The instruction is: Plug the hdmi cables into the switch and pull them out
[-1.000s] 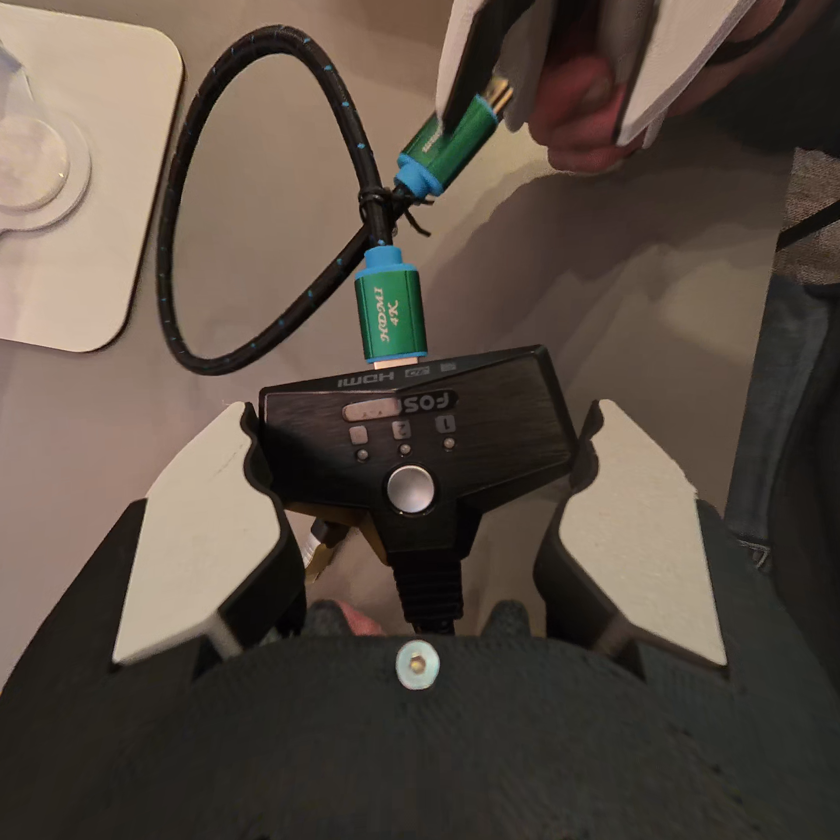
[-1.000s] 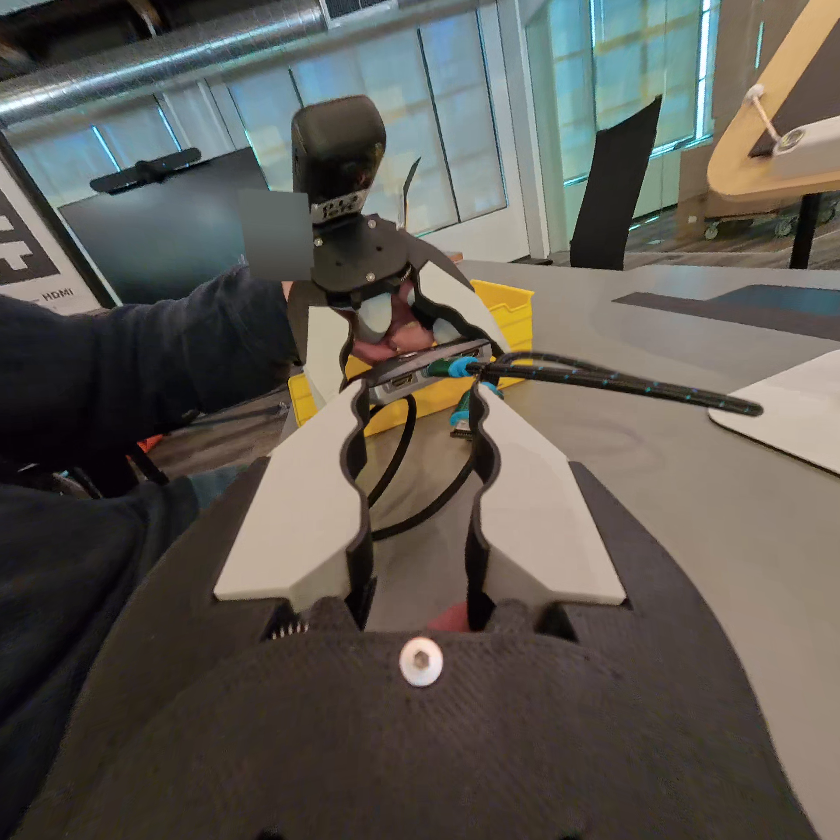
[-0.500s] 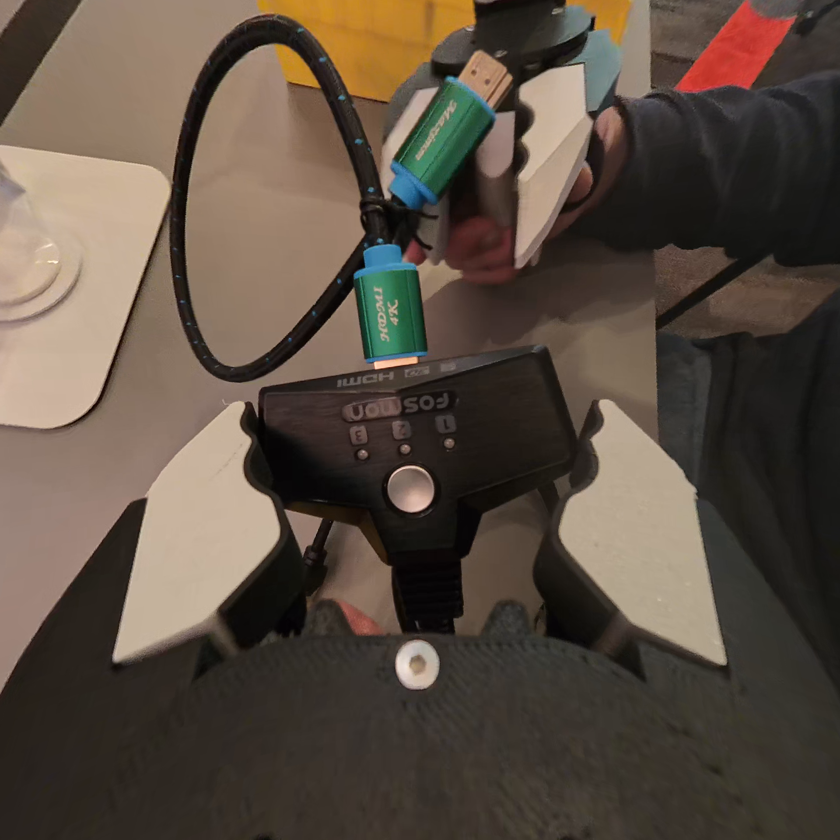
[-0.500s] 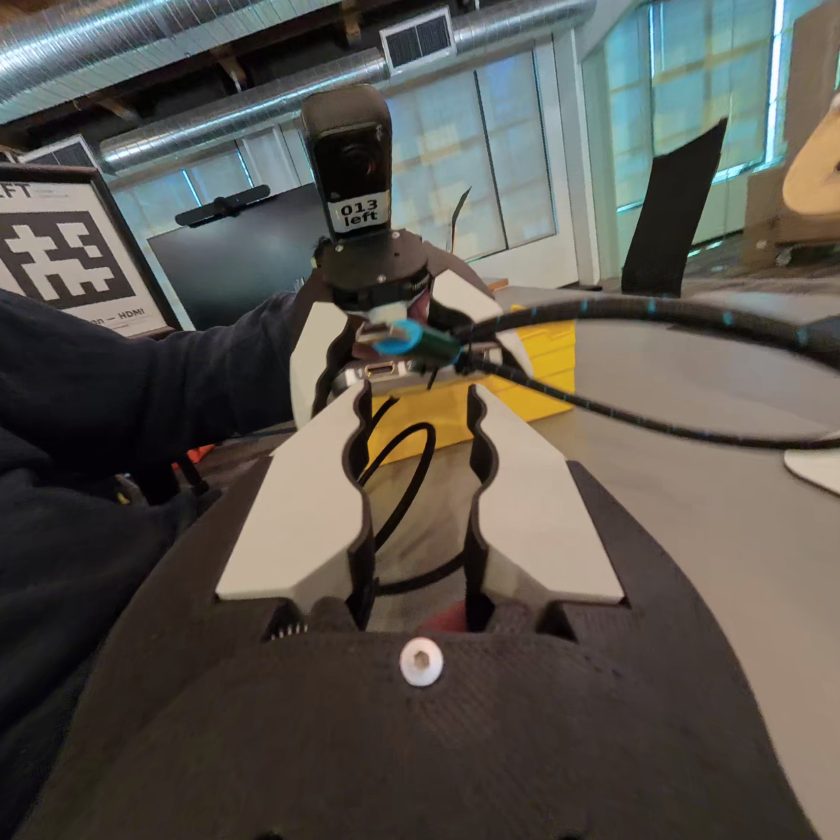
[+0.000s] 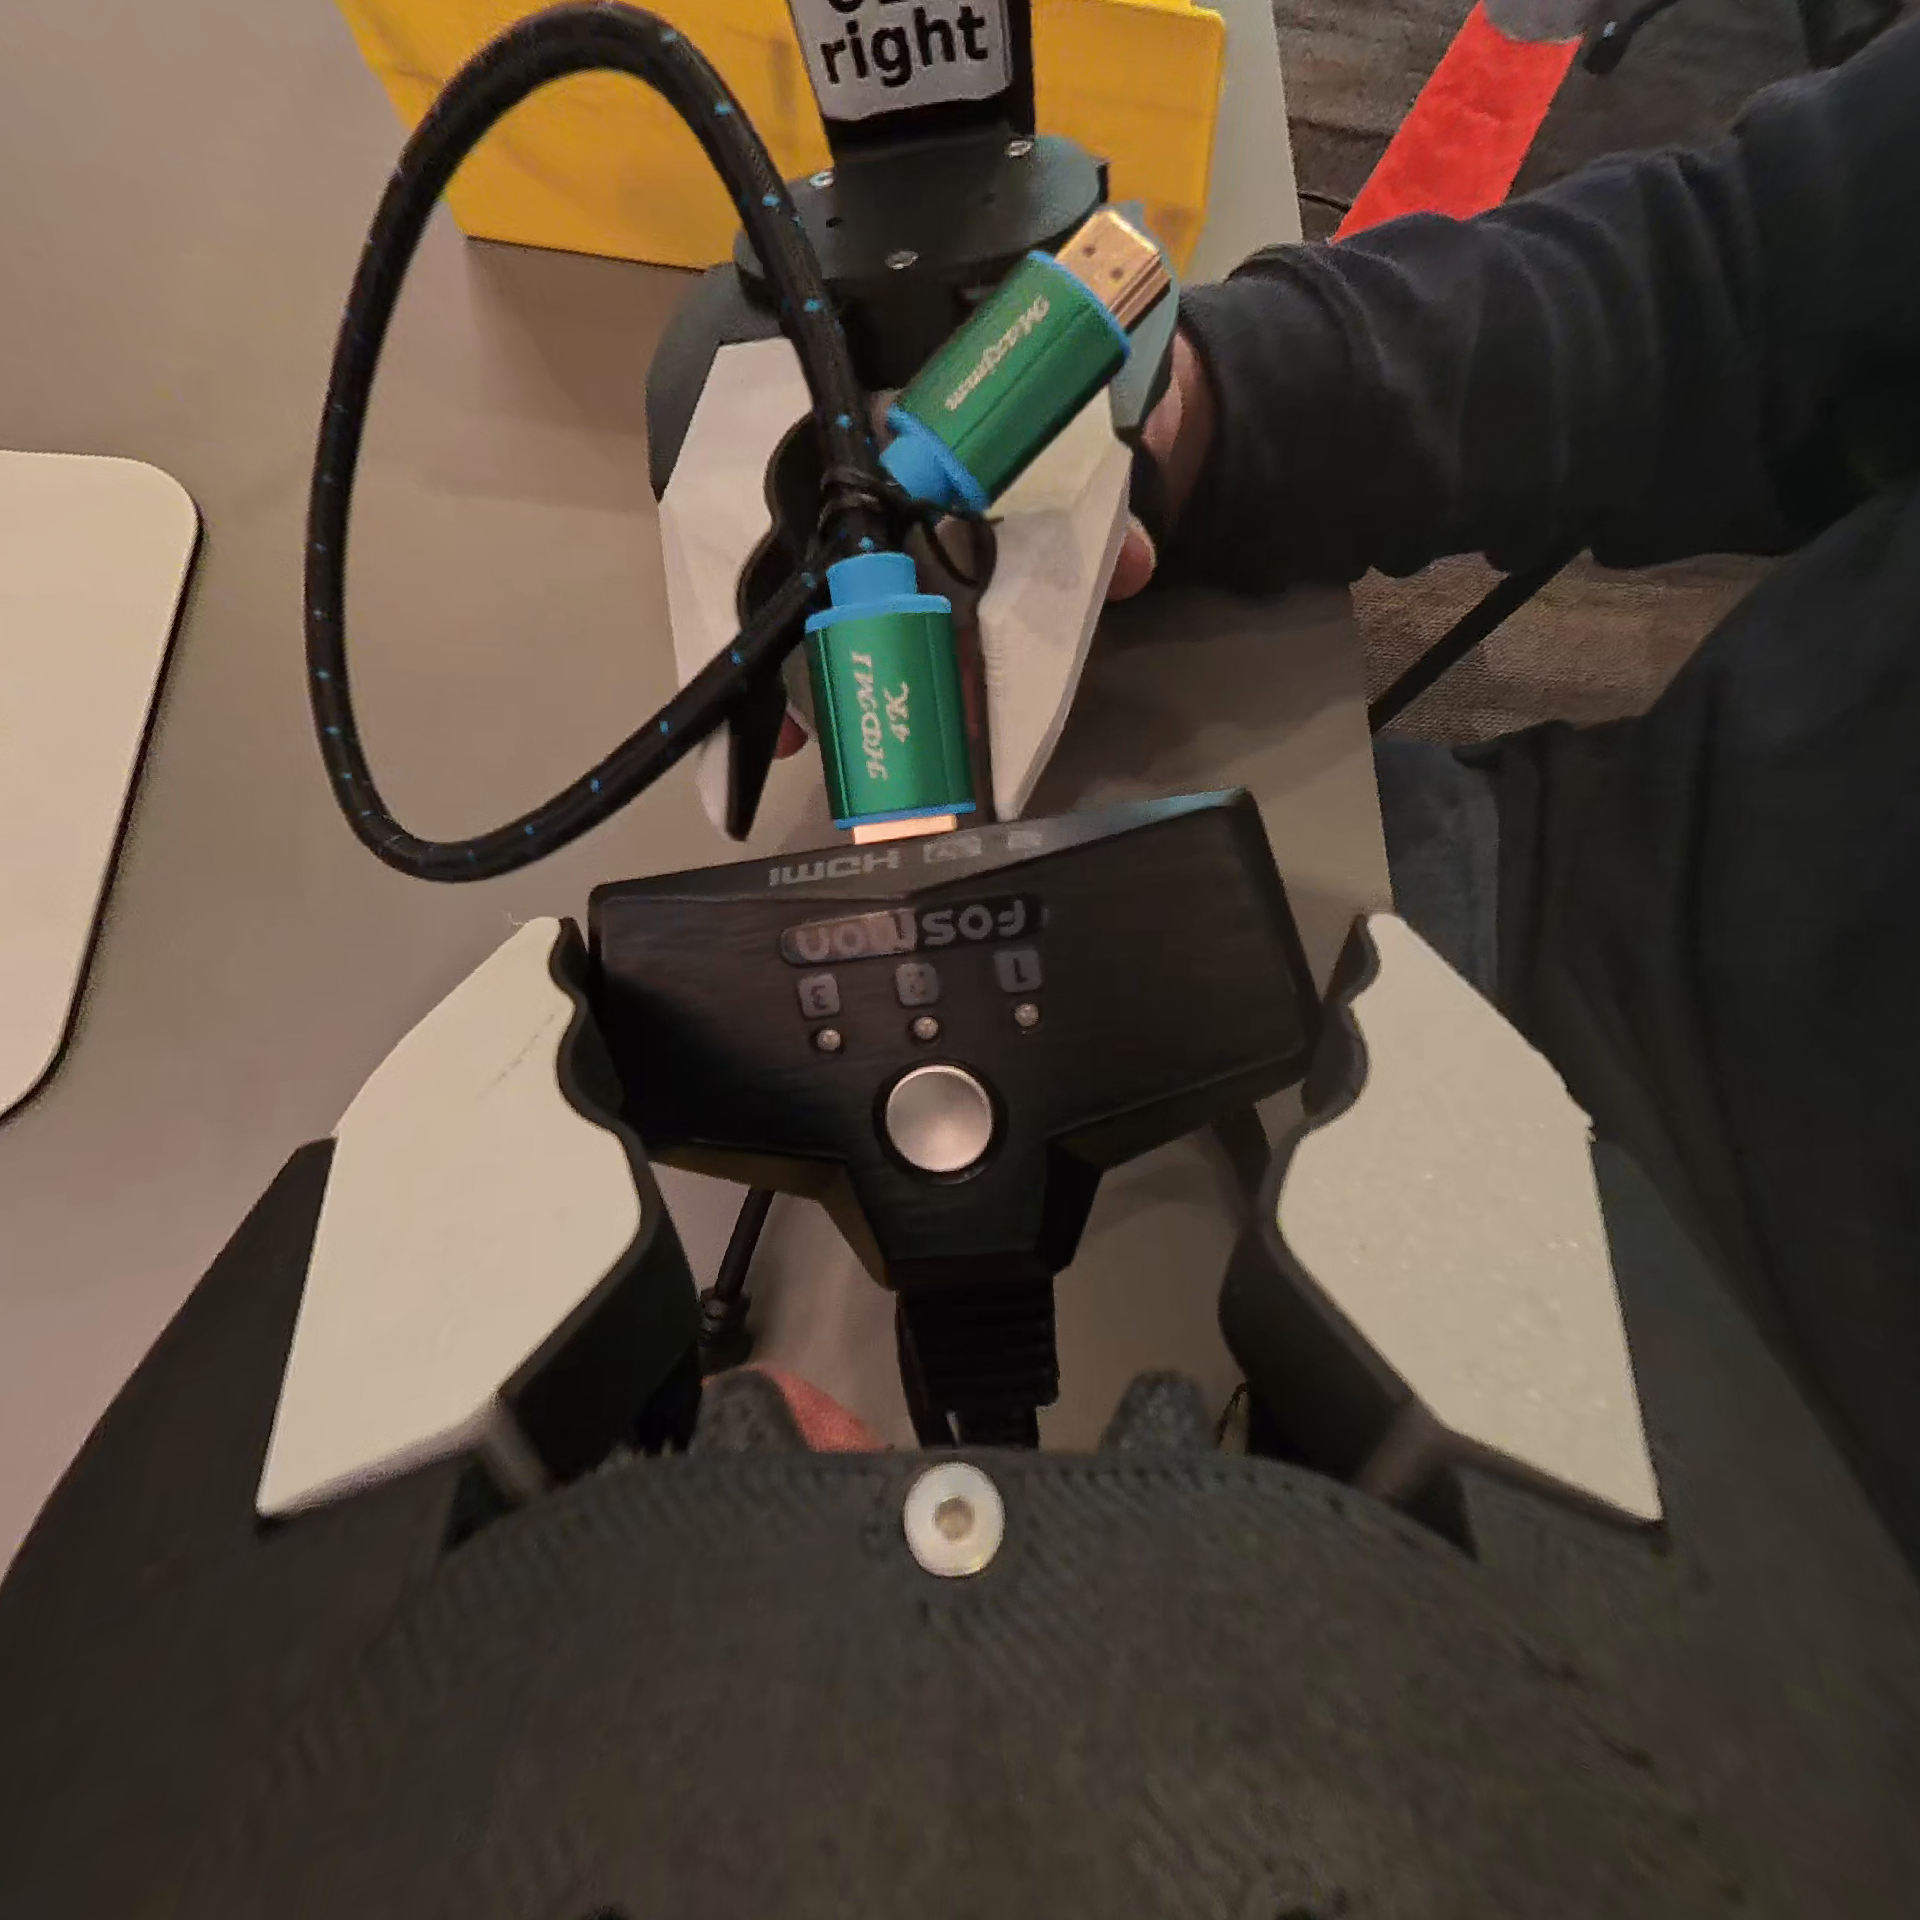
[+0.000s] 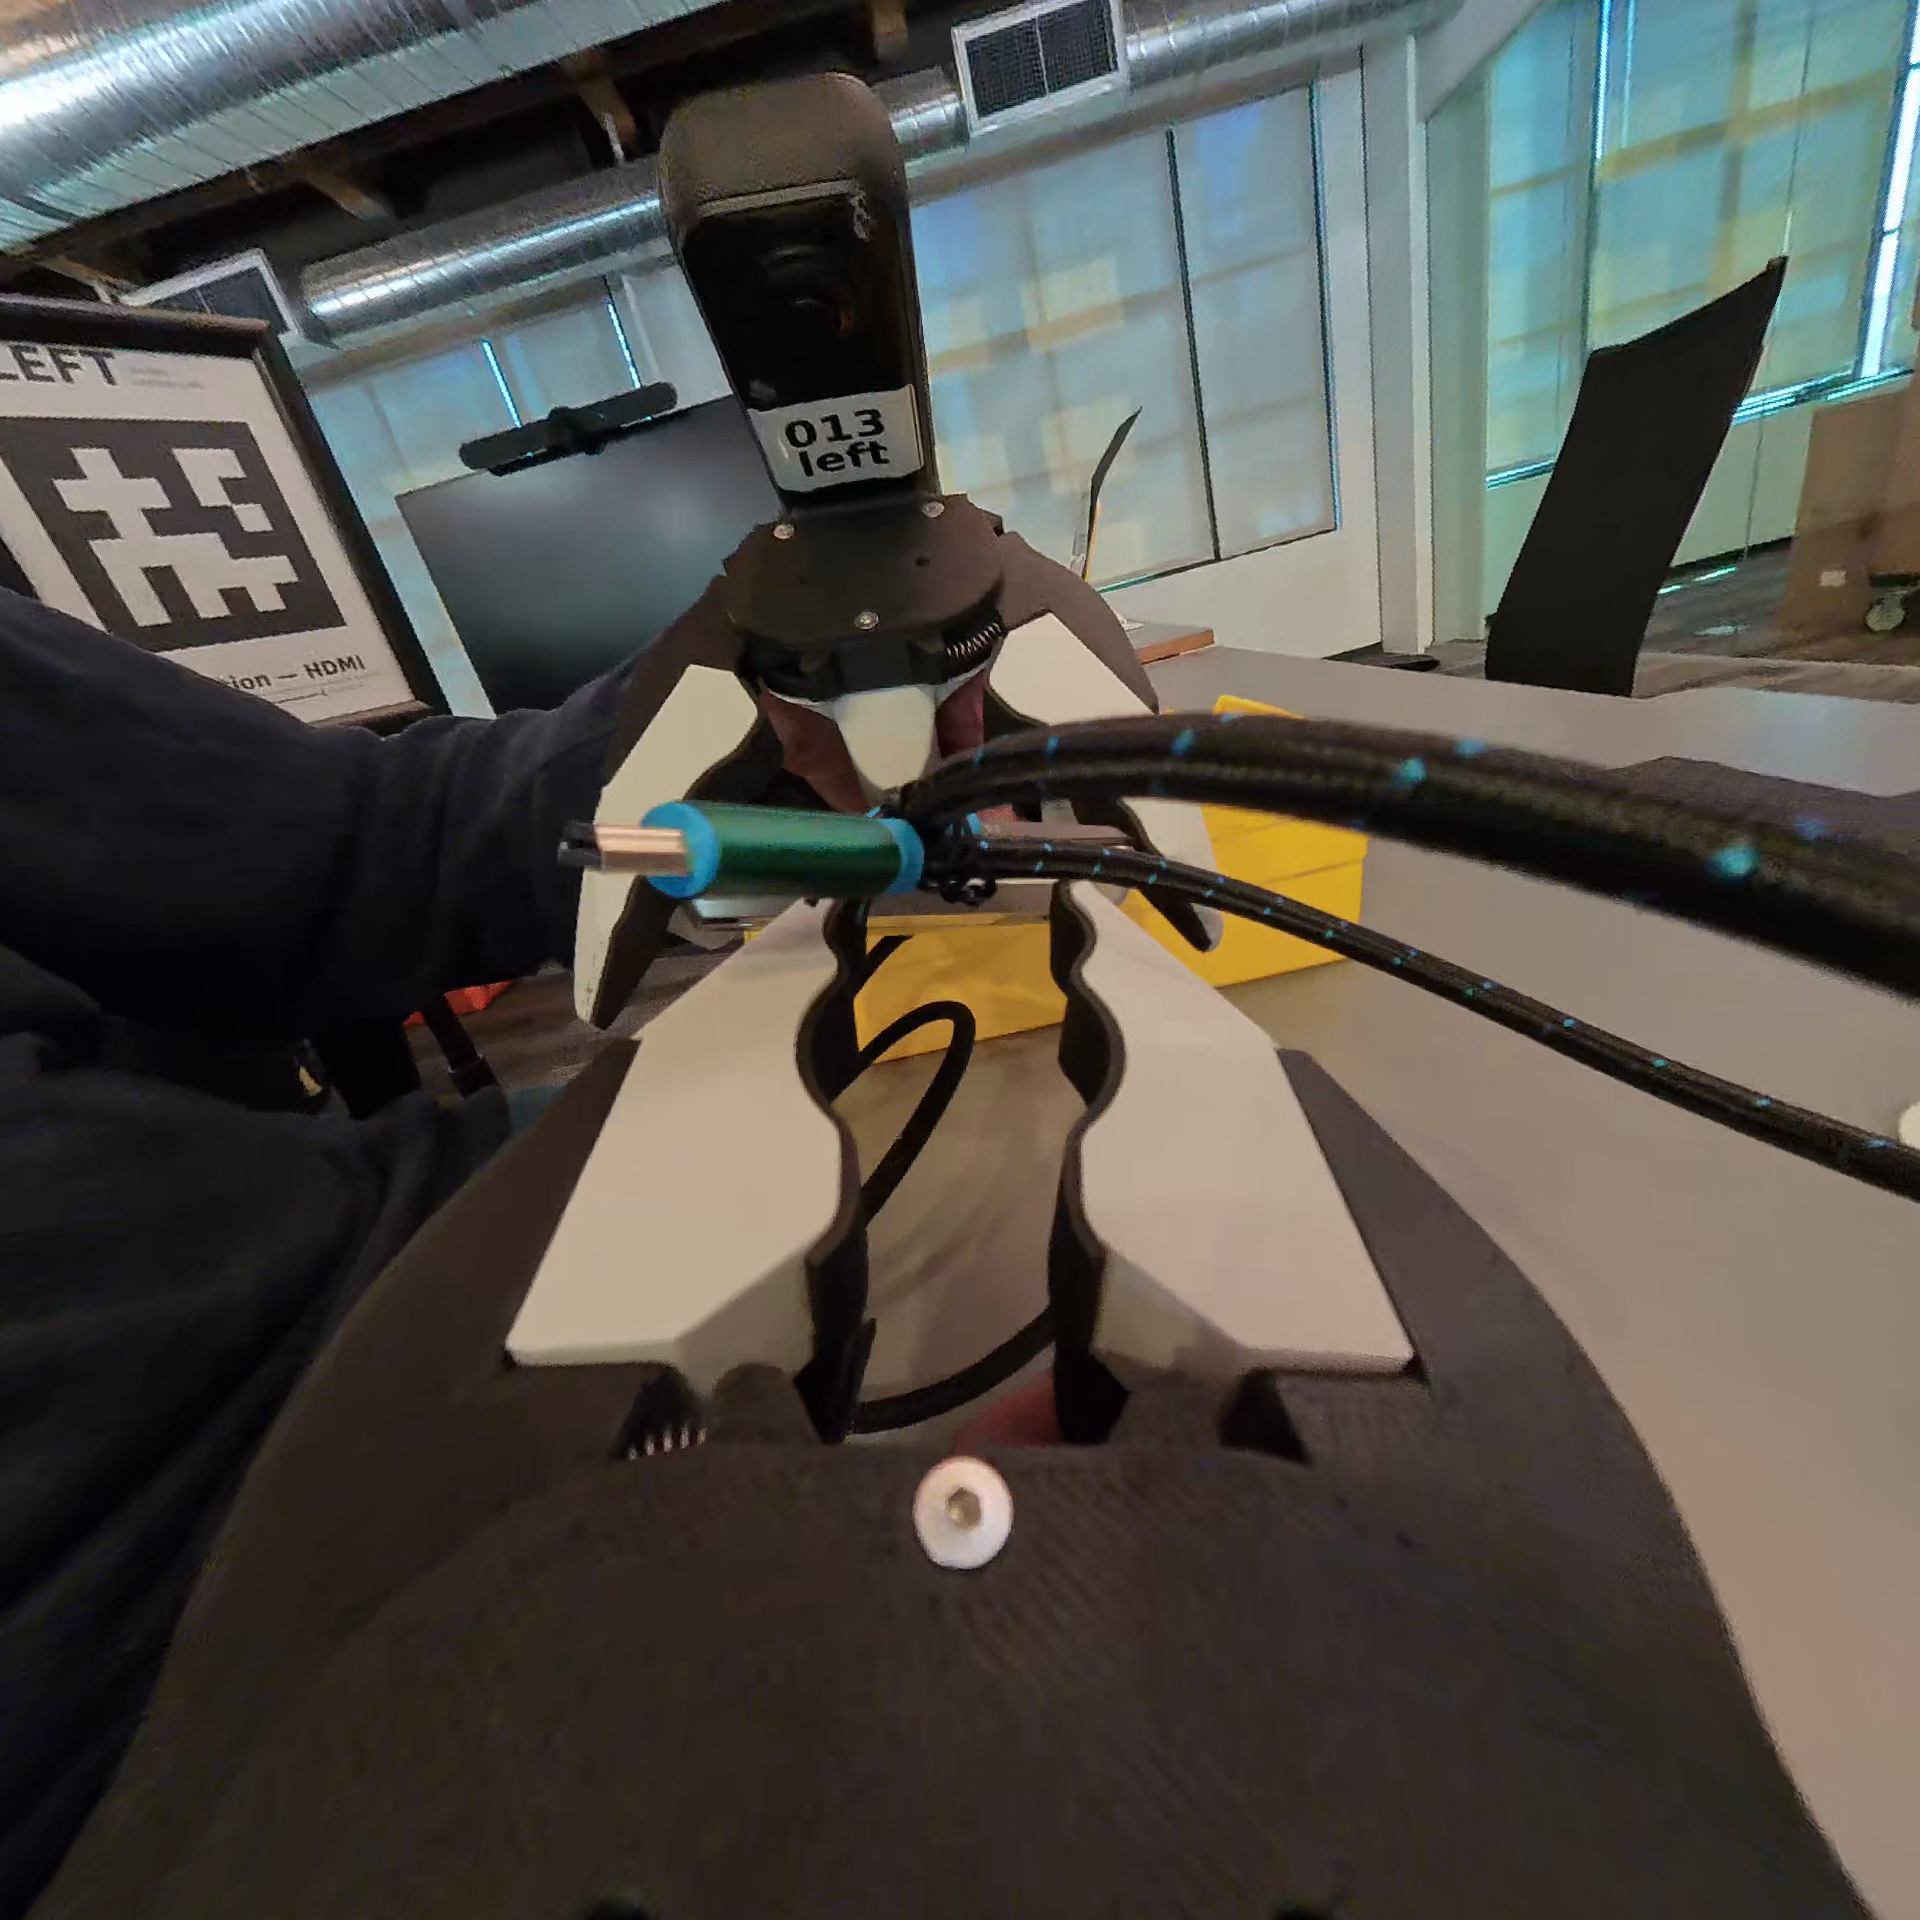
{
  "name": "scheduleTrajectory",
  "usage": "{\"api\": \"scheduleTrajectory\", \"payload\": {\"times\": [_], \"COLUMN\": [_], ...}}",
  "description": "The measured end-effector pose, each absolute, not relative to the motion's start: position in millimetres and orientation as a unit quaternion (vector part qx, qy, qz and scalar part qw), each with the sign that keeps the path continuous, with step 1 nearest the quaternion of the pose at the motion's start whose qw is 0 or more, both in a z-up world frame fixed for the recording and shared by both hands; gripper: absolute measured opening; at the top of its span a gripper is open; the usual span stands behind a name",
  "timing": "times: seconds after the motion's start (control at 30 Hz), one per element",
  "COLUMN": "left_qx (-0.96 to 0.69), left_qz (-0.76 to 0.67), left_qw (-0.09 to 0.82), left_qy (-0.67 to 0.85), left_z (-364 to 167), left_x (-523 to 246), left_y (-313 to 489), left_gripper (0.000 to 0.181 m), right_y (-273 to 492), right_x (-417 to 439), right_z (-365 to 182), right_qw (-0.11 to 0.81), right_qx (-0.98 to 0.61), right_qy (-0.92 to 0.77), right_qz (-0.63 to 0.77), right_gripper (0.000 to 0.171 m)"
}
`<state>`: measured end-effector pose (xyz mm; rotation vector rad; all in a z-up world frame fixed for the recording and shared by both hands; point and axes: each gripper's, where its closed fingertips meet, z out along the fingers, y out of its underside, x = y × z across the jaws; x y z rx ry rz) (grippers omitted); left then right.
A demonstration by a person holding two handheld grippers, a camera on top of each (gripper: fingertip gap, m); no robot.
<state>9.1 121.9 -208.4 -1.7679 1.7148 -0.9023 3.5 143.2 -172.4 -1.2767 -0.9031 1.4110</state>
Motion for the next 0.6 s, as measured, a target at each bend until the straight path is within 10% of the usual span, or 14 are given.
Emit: {"api": "scheduleTrajectory", "payload": {"times": [0.6], "left_qx": [-0.639], "left_qz": [-0.322], "left_qw": [0.251], "left_qy": [0.652], "left_z": [-206.2], "left_x": [12.1], "left_y": [117.5], "left_gripper": [0.129], "right_y": [128.9], "right_x": [7.6], "right_z": [-160.2], "right_qw": [0.505], "right_qx": [-0.485], "right_qy": [-0.39], "right_qz": [0.598], "right_gripper": [0.046]}}
